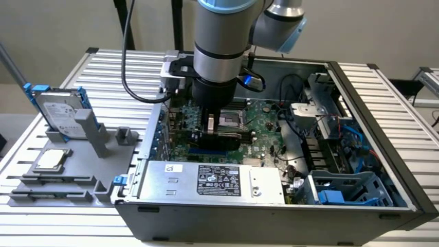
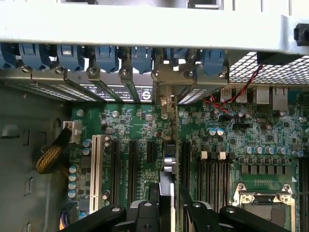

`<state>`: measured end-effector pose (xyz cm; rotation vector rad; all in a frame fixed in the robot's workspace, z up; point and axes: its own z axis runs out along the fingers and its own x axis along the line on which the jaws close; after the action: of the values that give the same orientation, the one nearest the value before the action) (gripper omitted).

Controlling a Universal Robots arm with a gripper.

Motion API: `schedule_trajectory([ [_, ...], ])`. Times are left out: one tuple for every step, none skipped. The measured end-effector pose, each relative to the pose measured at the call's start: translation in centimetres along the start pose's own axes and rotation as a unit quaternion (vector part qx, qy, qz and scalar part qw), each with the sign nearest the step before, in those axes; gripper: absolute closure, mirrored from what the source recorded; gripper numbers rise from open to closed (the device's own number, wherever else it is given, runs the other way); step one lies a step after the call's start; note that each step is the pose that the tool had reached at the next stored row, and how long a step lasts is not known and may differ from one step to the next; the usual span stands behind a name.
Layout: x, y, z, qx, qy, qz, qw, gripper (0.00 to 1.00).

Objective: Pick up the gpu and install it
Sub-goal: 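Insert the gpu into the slot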

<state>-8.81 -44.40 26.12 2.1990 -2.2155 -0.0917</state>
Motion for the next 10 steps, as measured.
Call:
schedule_trajectory([
  [-0.01, 0.0, -0.01, 0.0, -0.0001, 0.0, 1.0, 0.73],
  [0.0, 0.0, -0.01, -0.0001, -0.0001, 0.0, 1.0, 0.73],
  [-0.01, 0.01, -0.01, -0.0001, -0.0001, 0.0, 1.0, 0.73],
  [-0.01, 0.01, -0.01, -0.0001, -0.0001, 0.0, 1.0, 0.73],
  [0.0, 0.01, -0.01, -0.0002, -0.0001, 0.0, 1.0, 0.73],
  [0.03, 0.01, -0.01, -0.0003, 0.0001, 0.0, 1.0, 0.73],
  [0.06, 0.01, 0.0, -0.0003, 0.0001, 0.0, 1.0, 0.73],
  [0.1, 0.0, 0.01, -0.0003, 0.0, 0.0, 1.0, 0.73],
  [0.15, 0.0, 0.03, -0.0004, 0.0, 0.0, 1.0, 0.73],
  [0.19, 0.01, 0.05, -0.0004, 0.0001, 0.0, 1.0, 0.73],
])
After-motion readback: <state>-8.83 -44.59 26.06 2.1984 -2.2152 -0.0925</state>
